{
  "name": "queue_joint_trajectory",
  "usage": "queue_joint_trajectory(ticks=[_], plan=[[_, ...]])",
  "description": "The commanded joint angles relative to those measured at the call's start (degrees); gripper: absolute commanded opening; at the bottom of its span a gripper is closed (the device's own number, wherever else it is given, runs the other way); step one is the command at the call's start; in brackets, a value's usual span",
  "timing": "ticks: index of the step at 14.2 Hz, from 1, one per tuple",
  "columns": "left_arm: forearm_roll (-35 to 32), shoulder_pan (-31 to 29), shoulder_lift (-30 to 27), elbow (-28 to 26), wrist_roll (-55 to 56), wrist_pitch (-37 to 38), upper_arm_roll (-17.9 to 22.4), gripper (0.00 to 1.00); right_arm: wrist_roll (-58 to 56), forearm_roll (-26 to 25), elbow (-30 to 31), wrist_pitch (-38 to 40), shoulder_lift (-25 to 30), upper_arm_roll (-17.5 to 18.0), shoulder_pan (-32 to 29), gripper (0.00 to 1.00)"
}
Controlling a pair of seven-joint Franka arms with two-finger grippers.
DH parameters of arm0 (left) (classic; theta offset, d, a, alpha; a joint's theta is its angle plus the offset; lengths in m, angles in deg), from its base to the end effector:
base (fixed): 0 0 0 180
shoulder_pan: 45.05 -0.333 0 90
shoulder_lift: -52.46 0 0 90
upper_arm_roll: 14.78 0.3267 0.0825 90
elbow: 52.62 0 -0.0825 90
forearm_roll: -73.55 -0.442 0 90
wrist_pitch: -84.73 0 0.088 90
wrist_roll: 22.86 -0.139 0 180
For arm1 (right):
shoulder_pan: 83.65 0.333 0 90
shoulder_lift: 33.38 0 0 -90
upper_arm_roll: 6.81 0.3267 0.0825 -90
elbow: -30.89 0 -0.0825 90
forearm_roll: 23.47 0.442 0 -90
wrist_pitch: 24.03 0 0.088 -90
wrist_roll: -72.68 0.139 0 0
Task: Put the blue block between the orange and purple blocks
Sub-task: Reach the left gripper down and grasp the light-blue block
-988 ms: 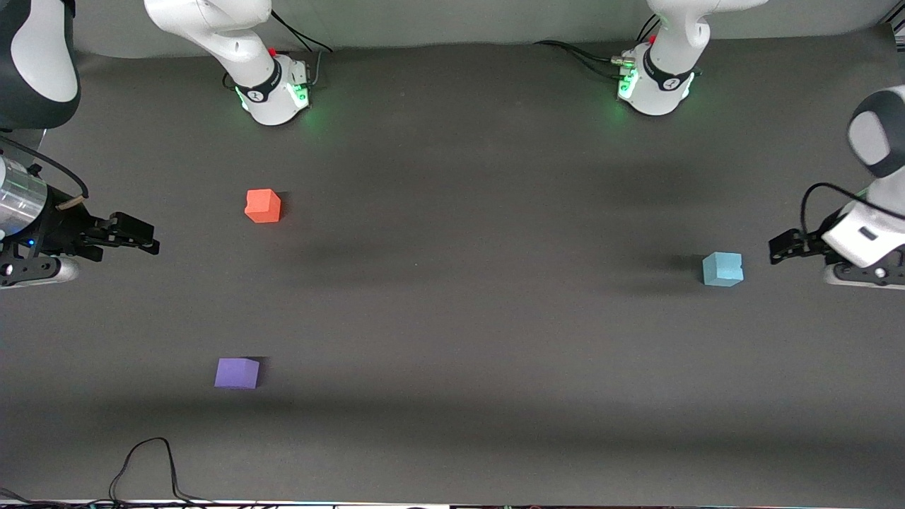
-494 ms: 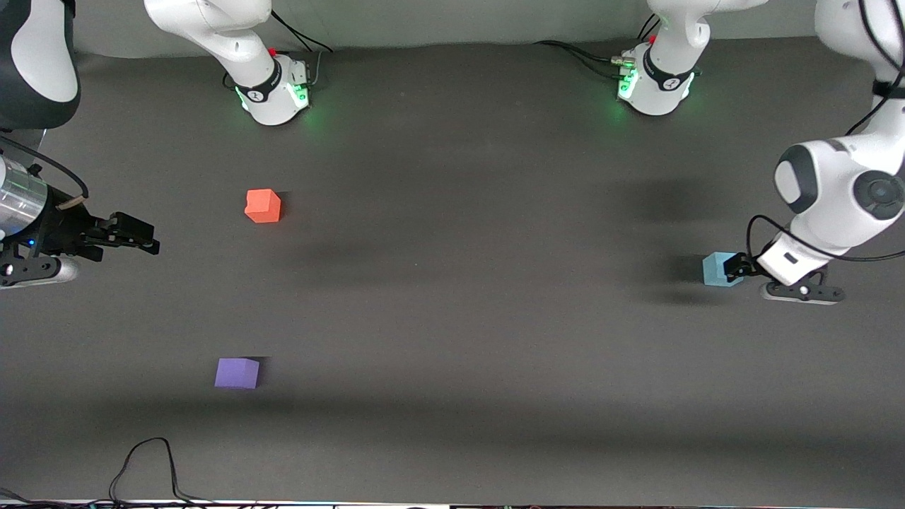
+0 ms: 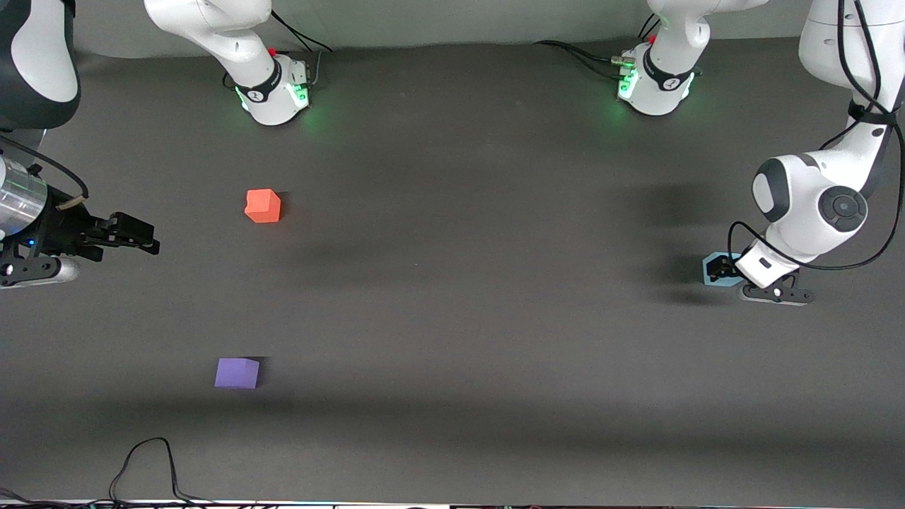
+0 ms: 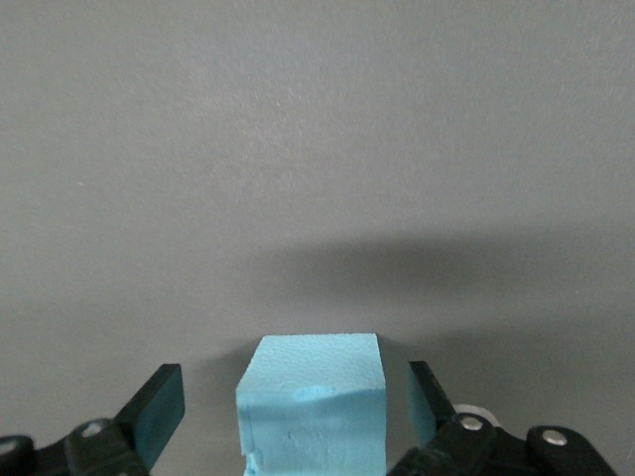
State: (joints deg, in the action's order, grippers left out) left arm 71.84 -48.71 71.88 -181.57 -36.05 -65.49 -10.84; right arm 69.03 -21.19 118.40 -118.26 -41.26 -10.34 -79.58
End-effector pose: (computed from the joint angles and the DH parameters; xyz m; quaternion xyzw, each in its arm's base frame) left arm 0.5757 0.0786 0.1450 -0.9977 0.0637 -0.0127 0.0217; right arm 0.6593 0.0136 0.5454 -0.9992 -0.0351 0.0096 0.0159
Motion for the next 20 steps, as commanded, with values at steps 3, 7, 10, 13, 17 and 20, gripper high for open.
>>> queue_joint_trajectory(ticks=[3, 7, 10, 13, 17, 20], plan=[[0.2, 0.2, -0.2, -1.7, -0.9, 0.1, 0.0, 0.98, 0.5, 0.3, -0.4, 0.5, 0.1, -0.3, 0.3, 1.00], [0.2, 0.1, -0.2, -1.6, -0.8, 1.2, -0.1, 0.34, 0.4, 0.3, -0.4, 0.6, 0.1, -0.4, 0.2, 1.00], [0.2, 0.1, -0.3, -0.8, -0.8, 3.0, 0.0, 0.25, -0.8, 0.3, -0.3, 0.6, 0.1, -0.5, 0.2, 1.00], [0.3, 0.1, -2.2, 3.5, -0.9, 10.6, 0.0, 0.25, -0.8, 0.3, -0.4, 0.6, 0.1, -0.5, 0.2, 1.00], [0.4, 0.3, -5.0, 14.6, -0.2, 27.7, -0.1, 0.26, -0.7, 0.3, -0.2, 0.6, 0.1, -0.5, 0.2, 1.00], [4.9, 2.6, -5.3, 28.9, 5.3, 42.4, -0.4, 0.26, -0.7, 0.3, 0.1, 0.6, 0.2, -0.5, 0.3, 1.00]])
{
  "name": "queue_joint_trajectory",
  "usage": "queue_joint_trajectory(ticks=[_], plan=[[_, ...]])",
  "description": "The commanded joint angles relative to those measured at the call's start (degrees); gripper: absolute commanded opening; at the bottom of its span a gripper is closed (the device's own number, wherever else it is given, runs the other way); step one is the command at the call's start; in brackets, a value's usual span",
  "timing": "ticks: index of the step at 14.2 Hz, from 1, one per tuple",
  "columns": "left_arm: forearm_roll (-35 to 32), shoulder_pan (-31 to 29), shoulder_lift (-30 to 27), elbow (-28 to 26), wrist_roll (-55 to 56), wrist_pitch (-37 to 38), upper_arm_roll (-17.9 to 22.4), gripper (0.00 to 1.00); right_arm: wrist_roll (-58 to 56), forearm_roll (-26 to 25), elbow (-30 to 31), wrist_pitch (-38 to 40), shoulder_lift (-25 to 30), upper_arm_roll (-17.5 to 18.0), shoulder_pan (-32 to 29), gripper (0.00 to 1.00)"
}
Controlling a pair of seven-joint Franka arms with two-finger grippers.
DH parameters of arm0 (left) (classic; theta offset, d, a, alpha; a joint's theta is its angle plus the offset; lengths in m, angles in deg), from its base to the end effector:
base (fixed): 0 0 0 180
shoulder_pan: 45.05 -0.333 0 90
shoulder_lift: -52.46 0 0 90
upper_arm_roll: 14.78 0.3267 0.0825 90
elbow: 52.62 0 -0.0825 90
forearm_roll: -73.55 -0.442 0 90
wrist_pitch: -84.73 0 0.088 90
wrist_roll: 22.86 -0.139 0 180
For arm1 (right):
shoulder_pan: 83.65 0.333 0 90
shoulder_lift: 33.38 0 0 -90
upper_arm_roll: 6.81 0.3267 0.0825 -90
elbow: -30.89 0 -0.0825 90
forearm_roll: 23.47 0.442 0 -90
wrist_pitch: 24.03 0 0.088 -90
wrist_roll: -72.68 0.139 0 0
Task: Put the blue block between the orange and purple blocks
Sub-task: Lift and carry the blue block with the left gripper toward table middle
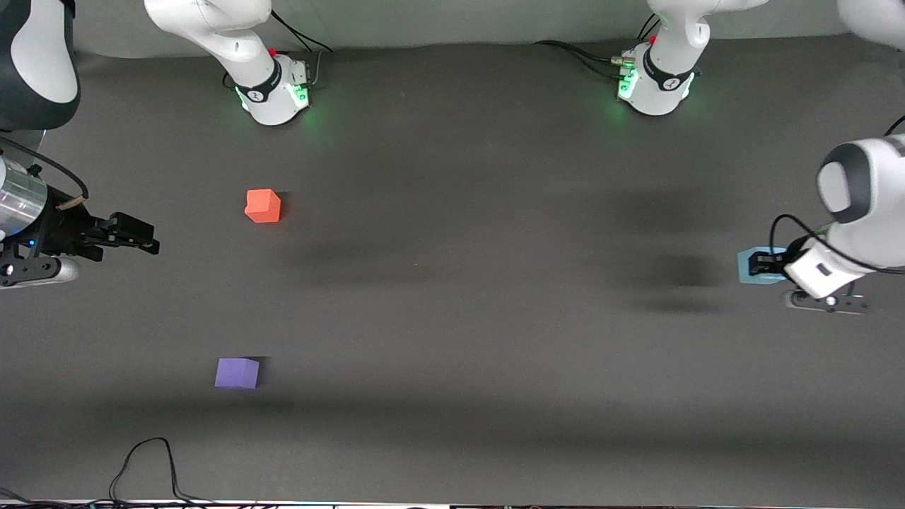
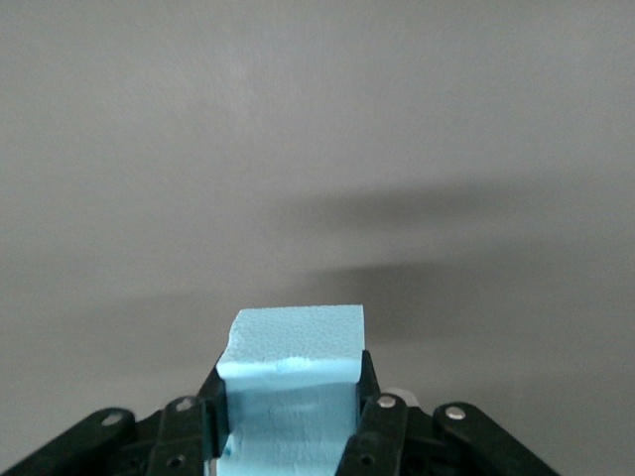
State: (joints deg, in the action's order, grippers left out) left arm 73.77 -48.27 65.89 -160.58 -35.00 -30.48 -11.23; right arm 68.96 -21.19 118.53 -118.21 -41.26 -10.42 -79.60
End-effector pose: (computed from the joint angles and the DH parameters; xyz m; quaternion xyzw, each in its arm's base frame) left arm 0.6446 0.0752 0.3244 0.9975 -0.0463 -0.0539 0.0034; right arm 0.6590 0.0125 0.5441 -0.9992 -0.0349 0.0111 0.0158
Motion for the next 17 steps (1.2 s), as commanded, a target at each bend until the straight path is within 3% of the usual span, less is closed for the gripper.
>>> queue_joint_trajectory(ticks=[1, 3, 6, 9, 15, 17], plan=[[3.9, 3.9, 1.0, 11.0, 7.0, 10.2, -0.2, 0.26, -0.6, 0.3, 0.0, 0.6, 0.2, -0.4, 0.3, 1.00], [4.0, 8.9, 1.4, 15.4, 14.7, 14.0, -0.8, 0.26, -0.6, 0.3, 0.1, 0.6, 0.2, -0.4, 0.3, 1.00], [3.9, 18.8, 2.1, 18.7, 29.0, 14.2, -1.4, 0.26, -0.6, 0.3, 0.1, 0.5, 0.2, -0.4, 0.3, 1.00], [3.4, 29.6, 6.5, 23.2, 42.4, 13.2, -1.3, 0.26, -0.6, 0.3, 0.2, 0.4, 0.2, -0.4, 0.4, 1.00], [-1.4, 48.9, 26.2, 41.7, 66.0, 9.0, -1.1, 0.26, -0.6, 0.3, 0.2, 0.4, 0.2, -0.4, 0.3, 1.00], [-2.9, 53.5, 31.8, 44.9, 69.1, 7.0, -1.1, 0.26, -0.7, 0.3, 0.2, 0.4, 0.2, -0.4, 0.3, 1.00]])
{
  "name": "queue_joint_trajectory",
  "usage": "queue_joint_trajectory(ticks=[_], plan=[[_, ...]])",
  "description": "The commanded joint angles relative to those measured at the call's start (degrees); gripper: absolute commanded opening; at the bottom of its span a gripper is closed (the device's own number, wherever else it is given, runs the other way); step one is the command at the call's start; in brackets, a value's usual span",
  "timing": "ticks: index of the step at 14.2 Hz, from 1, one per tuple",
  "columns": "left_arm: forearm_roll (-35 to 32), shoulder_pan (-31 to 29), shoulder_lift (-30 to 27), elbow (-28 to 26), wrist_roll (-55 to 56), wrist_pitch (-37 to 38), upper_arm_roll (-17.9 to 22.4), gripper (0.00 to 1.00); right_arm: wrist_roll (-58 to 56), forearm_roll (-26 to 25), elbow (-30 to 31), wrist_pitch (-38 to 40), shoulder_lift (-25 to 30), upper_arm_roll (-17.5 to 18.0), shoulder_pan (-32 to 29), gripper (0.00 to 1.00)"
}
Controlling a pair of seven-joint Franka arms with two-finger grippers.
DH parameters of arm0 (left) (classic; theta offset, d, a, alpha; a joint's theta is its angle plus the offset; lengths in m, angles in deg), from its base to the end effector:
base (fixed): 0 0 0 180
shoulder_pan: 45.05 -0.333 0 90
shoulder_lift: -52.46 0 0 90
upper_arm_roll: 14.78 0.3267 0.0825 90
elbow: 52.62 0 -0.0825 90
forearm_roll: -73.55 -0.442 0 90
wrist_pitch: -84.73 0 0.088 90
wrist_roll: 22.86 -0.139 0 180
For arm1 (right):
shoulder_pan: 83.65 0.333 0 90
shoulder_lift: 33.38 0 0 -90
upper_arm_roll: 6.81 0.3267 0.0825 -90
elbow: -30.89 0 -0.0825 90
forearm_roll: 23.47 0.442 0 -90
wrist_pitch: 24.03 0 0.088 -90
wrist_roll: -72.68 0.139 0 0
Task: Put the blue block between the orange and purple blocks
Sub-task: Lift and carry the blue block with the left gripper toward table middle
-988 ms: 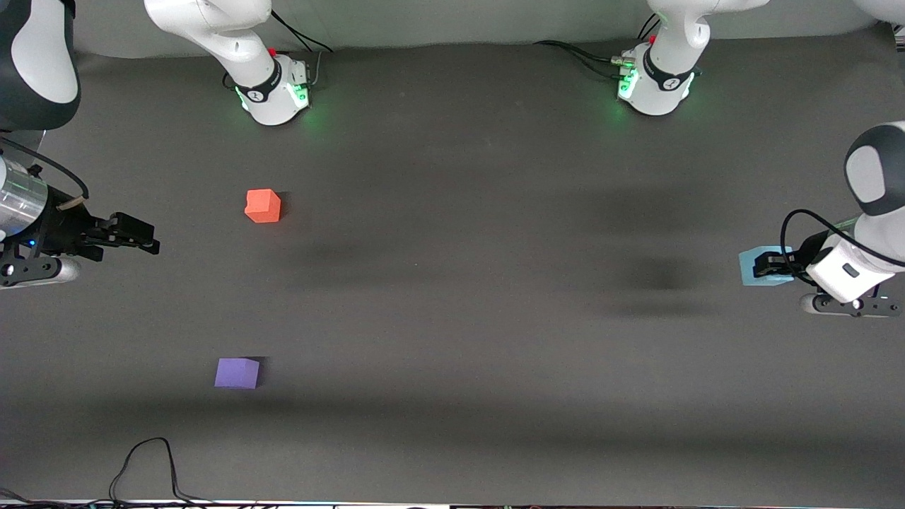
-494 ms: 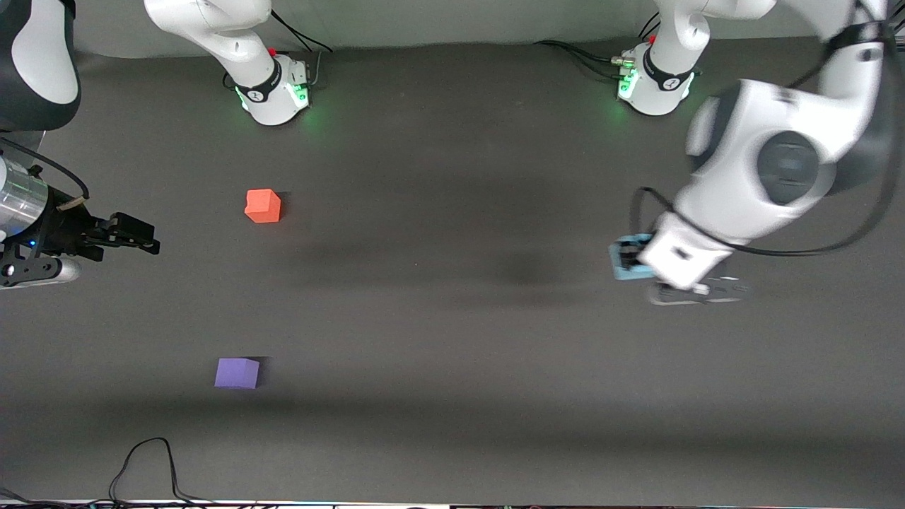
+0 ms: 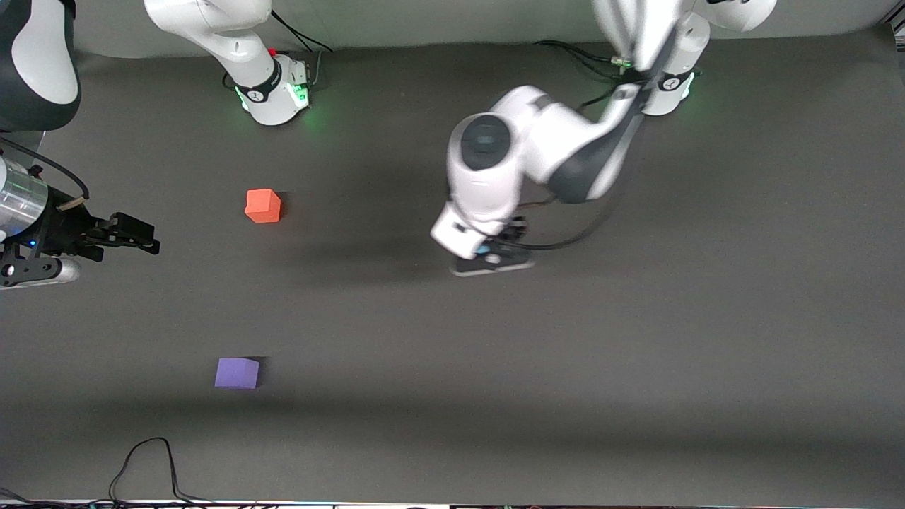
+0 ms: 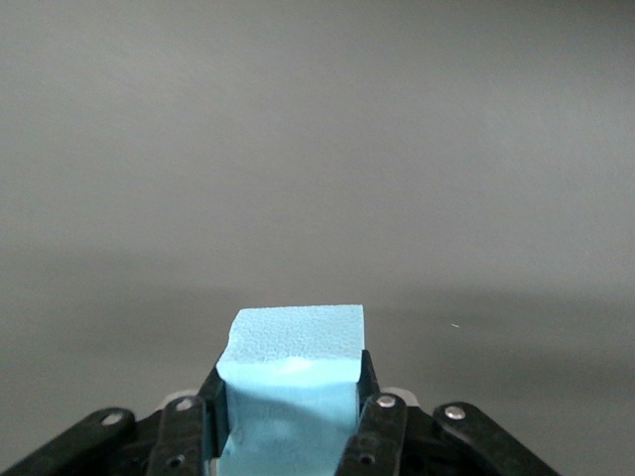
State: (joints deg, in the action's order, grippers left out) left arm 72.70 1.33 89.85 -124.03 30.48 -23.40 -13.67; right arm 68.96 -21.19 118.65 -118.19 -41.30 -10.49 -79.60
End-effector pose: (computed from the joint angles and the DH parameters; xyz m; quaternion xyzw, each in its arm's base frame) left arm 0.5585 -0.5662 0.3382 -0.9977 -0.0661 -0.0060 0.0128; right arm 0.6589 0.0118 0.5425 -0.9992 -0.0342 0.0127 0.0158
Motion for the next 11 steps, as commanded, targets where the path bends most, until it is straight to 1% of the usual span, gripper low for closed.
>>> queue_joint_trajectory(ticks=[1, 3, 5, 9, 10, 11], plan=[[-2.8, 6.2, 10.0, 8.3, 5.0, -3.7, 1.4, 0.26, -0.7, 0.3, 0.0, 0.4, 0.3, -0.4, 0.3, 1.00], [-5.4, 8.9, 14.5, 8.4, 8.0, -8.7, 1.5, 0.26, -0.6, 0.3, 0.0, 0.4, 0.3, -0.4, 0.3, 1.00], [-5.6, 10.7, 17.3, 8.4, 8.3, -11.7, 1.6, 0.26, -0.7, 0.3, 0.0, 0.4, 0.3, -0.4, 0.3, 1.00], [-5.6, 10.7, 18.9, 8.3, 8.4, -14.0, 1.4, 0.26, -0.7, 0.3, 0.1, 0.4, 0.3, -0.4, 0.3, 1.00], [-5.6, 10.7, 19.1, 8.1, 8.3, -14.6, 1.4, 0.29, -0.7, 0.3, 0.1, 0.4, 0.3, -0.4, 0.3, 1.00], [-5.6, 10.7, 19.3, 8.1, 8.2, -14.7, 1.4, 0.46, -0.7, 0.3, 0.1, 0.4, 0.3, -0.4, 0.3, 1.00]])
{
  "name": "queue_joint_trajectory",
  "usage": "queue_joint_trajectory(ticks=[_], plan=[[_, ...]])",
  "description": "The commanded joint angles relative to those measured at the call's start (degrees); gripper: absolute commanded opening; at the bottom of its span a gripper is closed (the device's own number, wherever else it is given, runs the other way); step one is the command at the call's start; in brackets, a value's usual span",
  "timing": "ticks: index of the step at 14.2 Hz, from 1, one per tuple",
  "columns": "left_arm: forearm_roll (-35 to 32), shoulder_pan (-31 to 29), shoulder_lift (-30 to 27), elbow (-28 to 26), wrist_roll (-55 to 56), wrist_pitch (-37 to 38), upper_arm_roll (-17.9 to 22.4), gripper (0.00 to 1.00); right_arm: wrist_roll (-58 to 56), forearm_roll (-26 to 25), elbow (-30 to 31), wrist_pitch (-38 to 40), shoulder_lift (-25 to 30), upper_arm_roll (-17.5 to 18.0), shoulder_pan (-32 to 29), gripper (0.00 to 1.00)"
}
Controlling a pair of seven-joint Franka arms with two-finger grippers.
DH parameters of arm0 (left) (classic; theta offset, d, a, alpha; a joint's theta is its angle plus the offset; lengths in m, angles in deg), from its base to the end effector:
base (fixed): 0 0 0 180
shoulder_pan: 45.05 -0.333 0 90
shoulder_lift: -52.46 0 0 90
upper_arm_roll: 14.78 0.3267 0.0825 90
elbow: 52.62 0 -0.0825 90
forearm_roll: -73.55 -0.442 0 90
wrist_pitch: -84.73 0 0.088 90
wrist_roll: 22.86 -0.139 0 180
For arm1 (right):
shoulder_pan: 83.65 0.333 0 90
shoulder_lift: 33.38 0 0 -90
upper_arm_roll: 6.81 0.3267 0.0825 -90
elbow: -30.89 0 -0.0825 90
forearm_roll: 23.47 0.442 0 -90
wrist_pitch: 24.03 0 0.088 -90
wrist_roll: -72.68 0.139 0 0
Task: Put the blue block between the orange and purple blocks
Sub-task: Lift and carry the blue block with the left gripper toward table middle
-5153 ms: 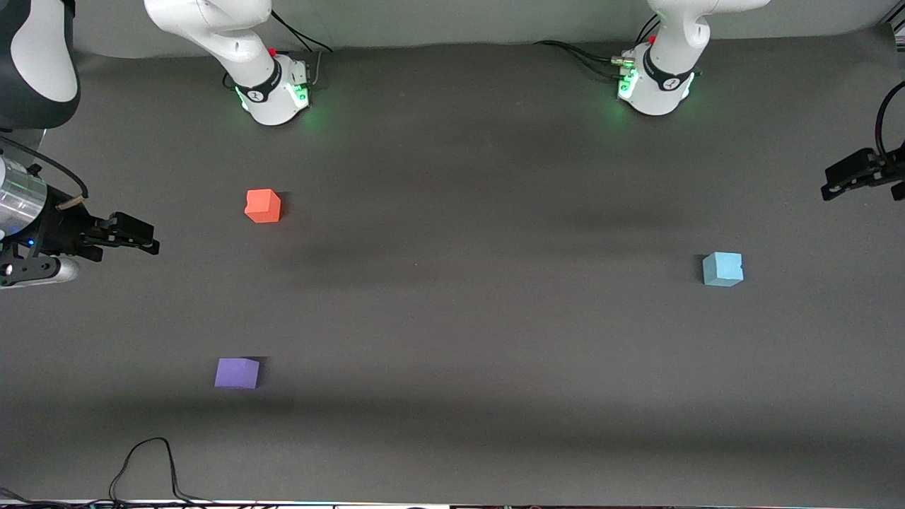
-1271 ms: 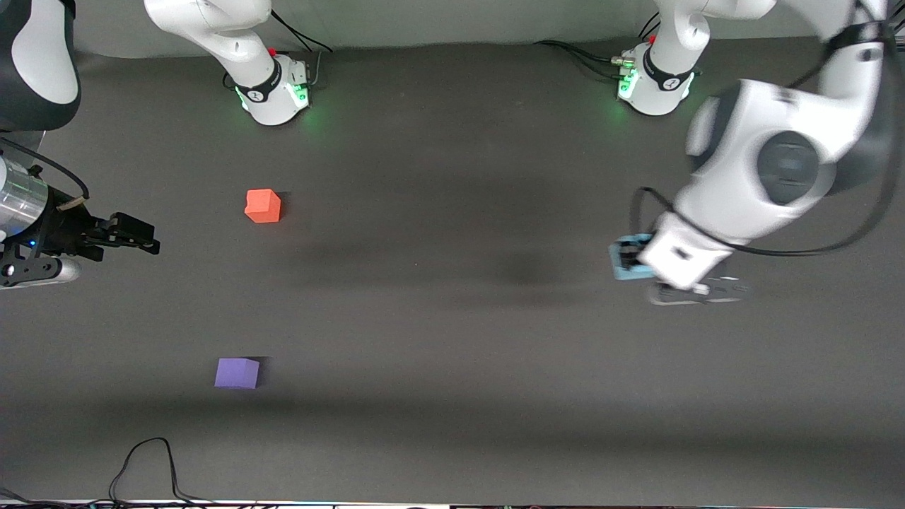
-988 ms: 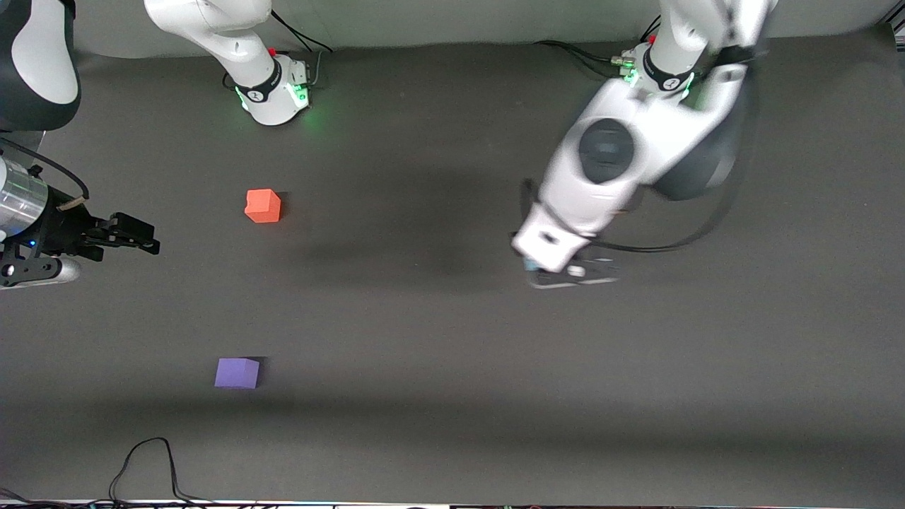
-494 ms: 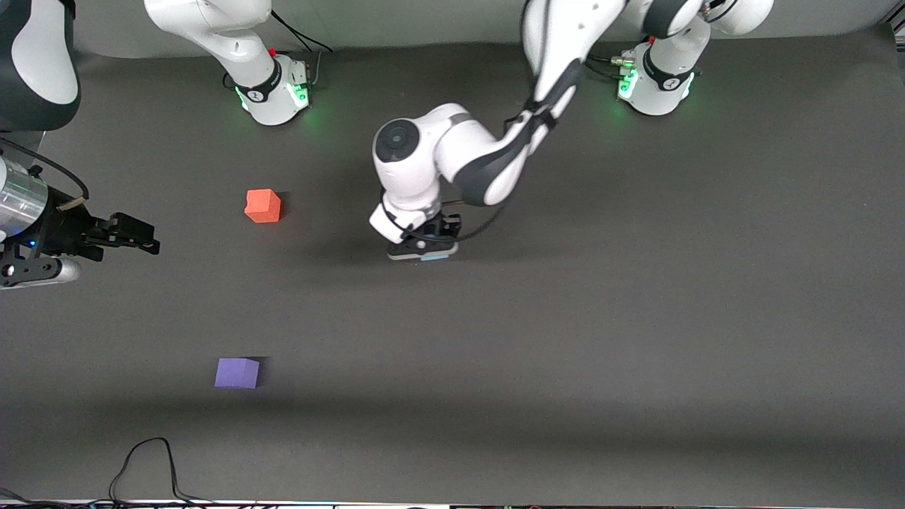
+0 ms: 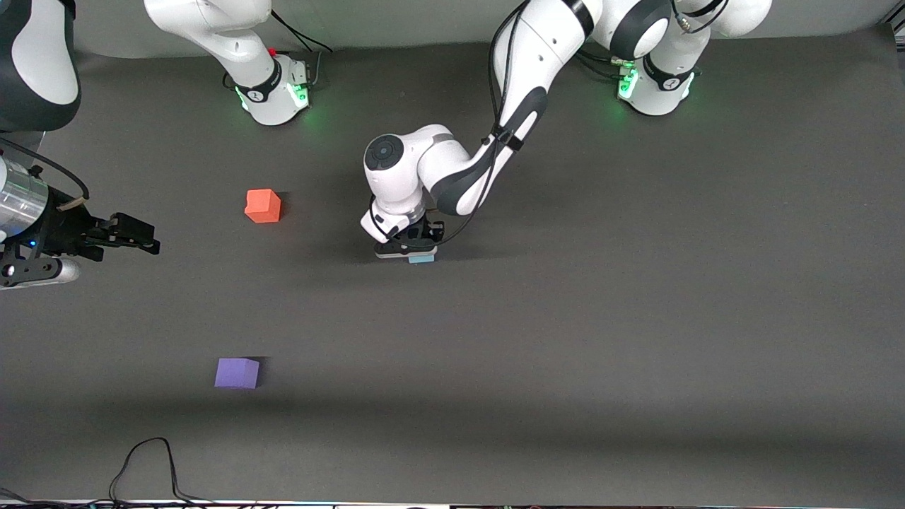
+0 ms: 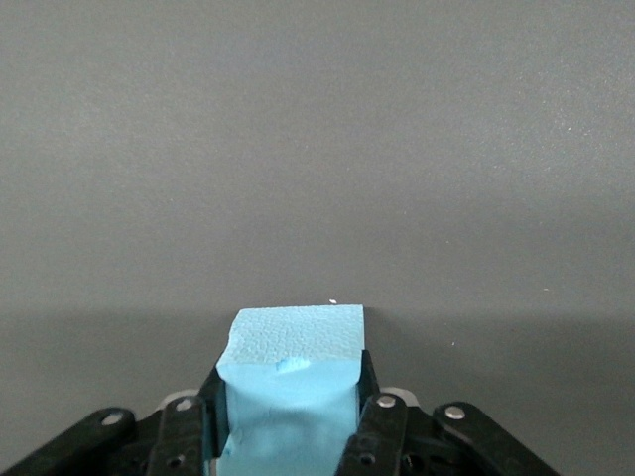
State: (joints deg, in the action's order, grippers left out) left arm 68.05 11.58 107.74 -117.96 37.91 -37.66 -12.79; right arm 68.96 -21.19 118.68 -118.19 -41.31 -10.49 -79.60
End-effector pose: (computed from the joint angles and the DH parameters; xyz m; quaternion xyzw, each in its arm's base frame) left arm 0.4800 -0.6777 0.1617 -0.9981 -0.0207 -0.0549 0.0162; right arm 0.6589 0.0118 0.5421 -0.9992 -0.0342 0.0130 0.0158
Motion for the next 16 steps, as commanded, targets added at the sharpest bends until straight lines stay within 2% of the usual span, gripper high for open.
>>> queue_joint_trajectory(ticks=[1, 2, 7, 10, 12, 16], plan=[[-0.9, 0.4, 1.4, 2.1, 0.7, -0.4, 0.6, 0.90, -0.7, 0.3, 0.1, 0.4, 0.3, -0.4, 0.3, 1.00], [-0.9, 0.4, 1.2, 2.1, 0.5, -0.2, 0.6, 1.00, -0.7, 0.3, 0.1, 0.4, 0.3, -0.4, 0.3, 1.00], [-0.4, -1.7, -2.3, 2.5, -1.3, 4.6, 0.2, 1.00, -0.7, 0.3, 0.1, 0.4, 0.2, -0.4, 0.3, 1.00], [4.2, -8.5, -8.1, 2.4, -7.7, 9.2, -1.5, 1.00, -0.7, 0.3, 0.1, 0.4, 0.2, -0.4, 0.3, 1.00], [8.0, -13.7, -12.9, 2.1, -13.8, 13.6, -1.3, 1.00, -0.6, 0.3, 0.2, 0.4, 0.1, -0.4, 0.3, 1.00], [12.5, -27.2, -24.3, -5.9, -27.9, 18.8, -1.2, 1.00, 0.7, 0.5, 0.5, 0.6, 0.3, 0.1, 2.7, 1.00]])
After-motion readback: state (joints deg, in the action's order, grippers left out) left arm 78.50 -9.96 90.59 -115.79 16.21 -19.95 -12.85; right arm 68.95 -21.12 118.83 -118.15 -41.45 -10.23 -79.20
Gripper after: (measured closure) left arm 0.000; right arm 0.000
